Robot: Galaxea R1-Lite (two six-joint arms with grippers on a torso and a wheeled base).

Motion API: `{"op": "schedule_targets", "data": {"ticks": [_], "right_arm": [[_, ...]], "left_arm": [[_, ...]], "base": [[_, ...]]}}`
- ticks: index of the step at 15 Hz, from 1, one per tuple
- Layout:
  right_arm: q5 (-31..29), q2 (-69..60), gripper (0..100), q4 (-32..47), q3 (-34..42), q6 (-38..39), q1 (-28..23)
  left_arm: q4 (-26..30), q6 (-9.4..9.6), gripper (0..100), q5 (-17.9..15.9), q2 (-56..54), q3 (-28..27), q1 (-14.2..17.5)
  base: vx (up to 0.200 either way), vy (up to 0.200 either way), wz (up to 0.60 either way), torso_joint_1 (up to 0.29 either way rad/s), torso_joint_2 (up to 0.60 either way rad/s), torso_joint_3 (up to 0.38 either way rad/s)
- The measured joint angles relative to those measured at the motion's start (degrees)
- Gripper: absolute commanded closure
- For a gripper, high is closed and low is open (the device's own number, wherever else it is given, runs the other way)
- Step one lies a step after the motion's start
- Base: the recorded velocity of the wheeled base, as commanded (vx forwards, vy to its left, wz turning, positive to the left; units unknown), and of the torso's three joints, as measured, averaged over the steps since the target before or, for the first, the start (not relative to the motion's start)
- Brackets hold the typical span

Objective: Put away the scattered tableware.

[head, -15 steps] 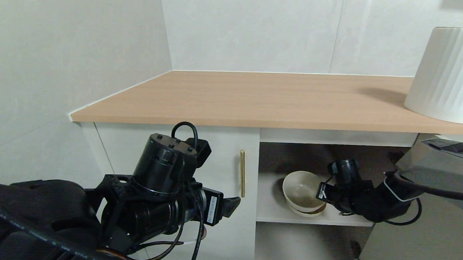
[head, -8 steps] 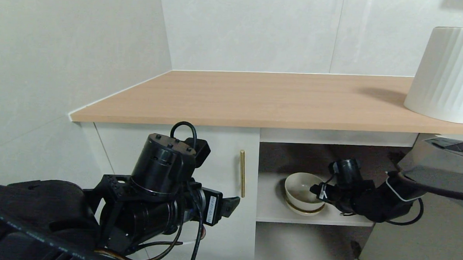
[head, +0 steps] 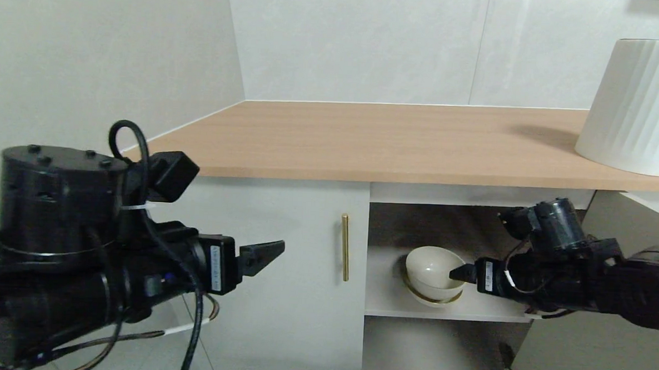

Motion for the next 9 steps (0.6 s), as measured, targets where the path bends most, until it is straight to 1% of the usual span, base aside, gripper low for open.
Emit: {"op": "schedule_targets", "data": {"ticks": [1, 3, 4, 6, 9], "right_arm": [[0.5, -4.7, 0, 2.9, 1.9, -0.4, 1.8], [1.1, -12.8, 0, 7.1, 5.6, -0.9, 4.9], [1.1, -15.8, 0, 8.1, 7.1, -1.0, 6.2], [1.1, -19.3, 0, 8.3, 8.4, -1.0, 7.5], [0.5, -21.0, 0, 8.3, 9.0, -1.0, 8.2]], "left_arm": [[1.8, 0.15, 0, -0.3, -2.8, 1.2, 0.6], [3.1, 0.26, 0, -0.9, -6.8, 3.4, 3.7], [3.2, 0.28, 0, -1.2, -8.0, 4.1, 4.9], [3.3, 0.28, 0, -1.4, -9.2, 4.7, 5.9], [3.2, 0.17, 0, -1.4, -9.2, 5.1, 6.1]], "base": [[0.000, 0.000, 0.00, 0.000, 0.00, 0.000], [0.000, 0.000, 0.00, 0.000, 0.00, 0.000], [0.000, 0.000, 0.00, 0.000, 0.00, 0.000], [0.000, 0.000, 0.00, 0.000, 0.00, 0.000], [-0.200, 0.000, 0.00, 0.007, 0.01, -0.002]]}}
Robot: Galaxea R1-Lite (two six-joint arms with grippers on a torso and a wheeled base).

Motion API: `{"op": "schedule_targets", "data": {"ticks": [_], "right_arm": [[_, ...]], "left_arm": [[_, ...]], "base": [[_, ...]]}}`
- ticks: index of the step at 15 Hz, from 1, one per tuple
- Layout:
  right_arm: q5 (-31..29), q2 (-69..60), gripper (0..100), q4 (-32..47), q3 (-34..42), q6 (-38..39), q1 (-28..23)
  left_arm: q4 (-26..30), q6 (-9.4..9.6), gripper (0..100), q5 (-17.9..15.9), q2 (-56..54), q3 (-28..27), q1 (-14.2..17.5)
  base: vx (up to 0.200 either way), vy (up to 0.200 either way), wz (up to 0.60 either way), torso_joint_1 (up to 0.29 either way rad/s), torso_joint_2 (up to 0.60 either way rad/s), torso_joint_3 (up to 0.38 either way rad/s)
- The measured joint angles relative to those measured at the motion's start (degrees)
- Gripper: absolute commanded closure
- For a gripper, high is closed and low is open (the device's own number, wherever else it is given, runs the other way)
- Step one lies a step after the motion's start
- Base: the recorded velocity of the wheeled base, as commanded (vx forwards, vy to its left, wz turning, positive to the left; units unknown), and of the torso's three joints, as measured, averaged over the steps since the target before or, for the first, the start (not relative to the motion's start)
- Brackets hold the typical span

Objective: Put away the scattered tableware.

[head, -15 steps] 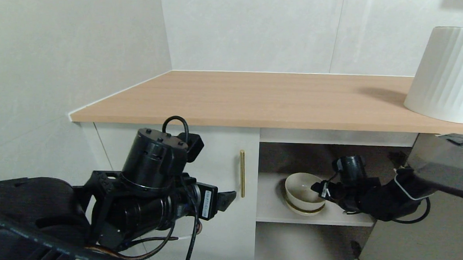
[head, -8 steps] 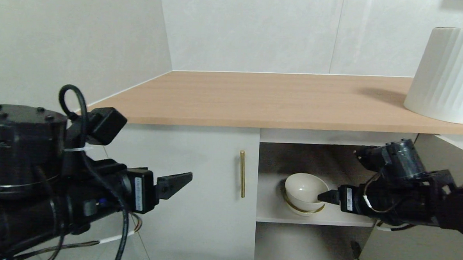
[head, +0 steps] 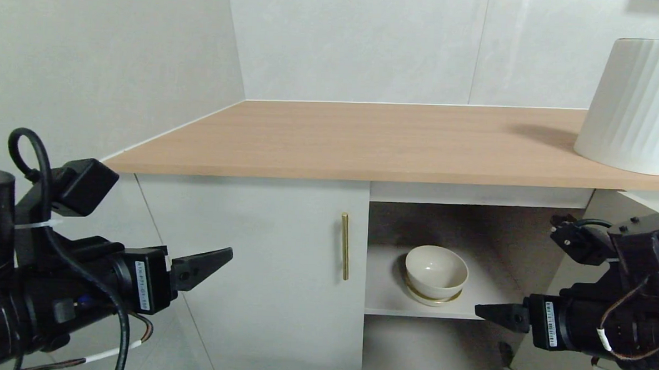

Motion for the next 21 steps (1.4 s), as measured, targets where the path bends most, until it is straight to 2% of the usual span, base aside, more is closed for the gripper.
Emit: {"op": "schedule_targets", "data": {"ticks": [18, 21], "right_arm": [[-1.1, 0.5, 0, 0.0, 0.8, 0.0, 1.2], [-1.2, 0.5, 0, 0.0, 0.8, 0.0, 1.3]], "left_arm": [[0.0, 0.11, 0, 0.0, 0.9, 1.0, -0.5], [0.0, 0.13, 0, 0.0, 0.9, 1.1, -0.6]], "base": [[-0.200, 0.000, 0.00, 0.002, 0.00, 0.004], [0.000, 0.000, 0.00, 0.000, 0.00, 0.000]]}}
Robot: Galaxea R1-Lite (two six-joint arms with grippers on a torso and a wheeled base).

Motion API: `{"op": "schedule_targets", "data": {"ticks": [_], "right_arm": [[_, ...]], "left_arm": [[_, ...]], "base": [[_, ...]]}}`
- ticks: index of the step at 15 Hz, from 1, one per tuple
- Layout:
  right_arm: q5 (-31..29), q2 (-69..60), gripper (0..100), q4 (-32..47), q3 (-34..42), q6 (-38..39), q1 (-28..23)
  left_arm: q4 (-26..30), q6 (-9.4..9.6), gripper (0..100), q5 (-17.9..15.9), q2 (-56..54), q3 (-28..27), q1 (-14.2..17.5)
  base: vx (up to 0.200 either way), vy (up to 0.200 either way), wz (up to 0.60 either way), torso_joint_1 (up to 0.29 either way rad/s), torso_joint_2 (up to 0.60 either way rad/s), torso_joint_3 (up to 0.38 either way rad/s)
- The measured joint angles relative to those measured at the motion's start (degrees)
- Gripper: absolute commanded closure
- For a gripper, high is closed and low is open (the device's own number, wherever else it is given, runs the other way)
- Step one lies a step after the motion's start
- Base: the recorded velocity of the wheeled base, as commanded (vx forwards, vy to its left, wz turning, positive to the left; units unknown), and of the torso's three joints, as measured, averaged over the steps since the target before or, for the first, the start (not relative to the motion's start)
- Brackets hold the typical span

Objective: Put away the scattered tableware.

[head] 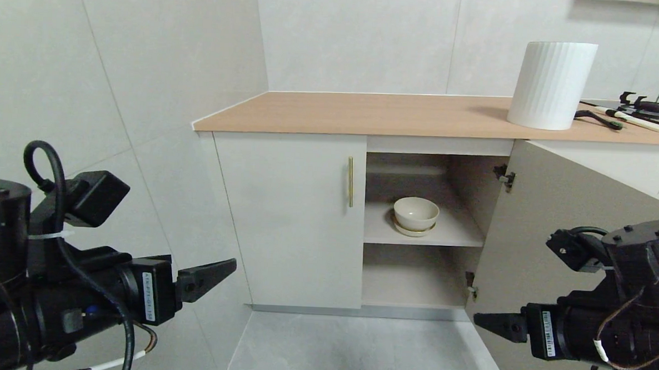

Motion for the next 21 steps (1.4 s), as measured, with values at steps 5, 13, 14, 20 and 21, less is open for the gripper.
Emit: {"op": "schedule_targets", "data": {"ticks": [5, 13, 14, 20, 21], "right_arm": [[-2.0, -0.4, 0, 0.0, -0.1, -0.1, 0.0], [-4.2, -3.9, 0, 6.2, -0.1, -4.8, -0.2], [-4.2, -4.2, 0, 7.2, -0.2, -4.9, -0.2], [-7.3, -3.9, 0, 10.5, -1.3, -5.0, -0.6], [-8.0, -3.8, 0, 11.8, -1.6, -5.1, -0.9]], "left_arm": [[0.0, 0.02, 0, 0.0, 0.0, 0.0, 0.1], [0.0, 0.38, 0, 0.2, 0.1, 0.0, 0.1], [0.0, 0.38, 0, 0.1, 0.2, 0.0, 0.0], [0.0, 0.38, 0, 0.1, 0.3, 0.1, 0.1], [0.0, 0.35, 0, 0.1, 0.3, 0.1, 0.1]], "base": [[0.000, 0.000, 0.00, 0.000, 0.00, 0.000], [0.000, -0.150, 0.00, 0.005, 0.00, 0.001], [0.000, -0.200, 0.00, -0.002, 0.00, 0.012], [0.000, -0.167, 0.00, 0.001, 0.00, 0.001], [0.000, 0.000, 0.00, 0.000, 0.00, 0.000]]}}
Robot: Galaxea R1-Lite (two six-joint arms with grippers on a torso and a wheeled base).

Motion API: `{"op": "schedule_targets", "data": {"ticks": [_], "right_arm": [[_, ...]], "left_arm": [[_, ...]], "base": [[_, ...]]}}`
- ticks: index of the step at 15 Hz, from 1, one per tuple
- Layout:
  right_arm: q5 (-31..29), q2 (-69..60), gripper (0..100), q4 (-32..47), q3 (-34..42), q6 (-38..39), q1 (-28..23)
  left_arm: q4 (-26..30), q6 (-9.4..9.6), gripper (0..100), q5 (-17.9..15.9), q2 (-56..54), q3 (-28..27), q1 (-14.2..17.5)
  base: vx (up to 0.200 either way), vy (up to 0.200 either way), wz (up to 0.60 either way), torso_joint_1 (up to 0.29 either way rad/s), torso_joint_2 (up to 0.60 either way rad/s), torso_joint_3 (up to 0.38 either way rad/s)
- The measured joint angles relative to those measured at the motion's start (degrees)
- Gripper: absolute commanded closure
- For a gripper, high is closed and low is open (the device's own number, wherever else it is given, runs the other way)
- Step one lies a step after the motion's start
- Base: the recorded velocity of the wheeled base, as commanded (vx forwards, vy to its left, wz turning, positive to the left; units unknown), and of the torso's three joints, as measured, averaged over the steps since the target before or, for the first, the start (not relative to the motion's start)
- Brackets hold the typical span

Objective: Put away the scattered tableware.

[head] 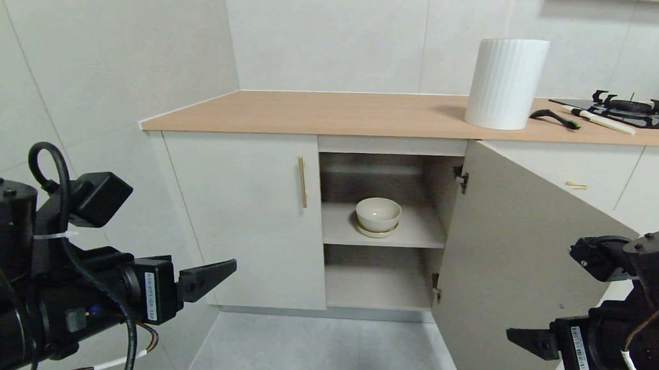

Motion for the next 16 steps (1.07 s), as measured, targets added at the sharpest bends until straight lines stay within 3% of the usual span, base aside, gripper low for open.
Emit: {"op": "schedule_targets", "data": {"ticks": [7, 9, 13, 16], "right_arm": [[-7.2, -3.2, 0, 23.7, -10.9, -2.4, -8.8], [-8.7, -4.3, 0, 24.3, -12.7, -4.6, -13.6], [-9.9, -3.1, 0, 21.2, -13.7, -11.5, -28.5], [-9.8, 1.4, 0, 13.3, -13.5, -11.7, -33.1]], "left_arm": [[0.0, 0.00, 0, -0.1, 0.2, 0.2, 0.0], [0.0, 0.00, 0, 0.0, 0.2, 0.3, 0.0], [0.0, 0.00, 0, 0.0, 0.3, 0.3, 0.0], [0.0, 0.00, 0, -0.1, 0.4, 0.3, 0.0]], "base": [[0.000, 0.000, 0.00, 0.000, 0.00, 0.000], [0.000, 0.000, 0.00, 0.000, 0.00, 0.000], [0.000, 0.000, 0.00, 0.000, 0.00, 0.000], [0.000, 0.000, 0.00, 0.000, 0.00, 0.000]]}}
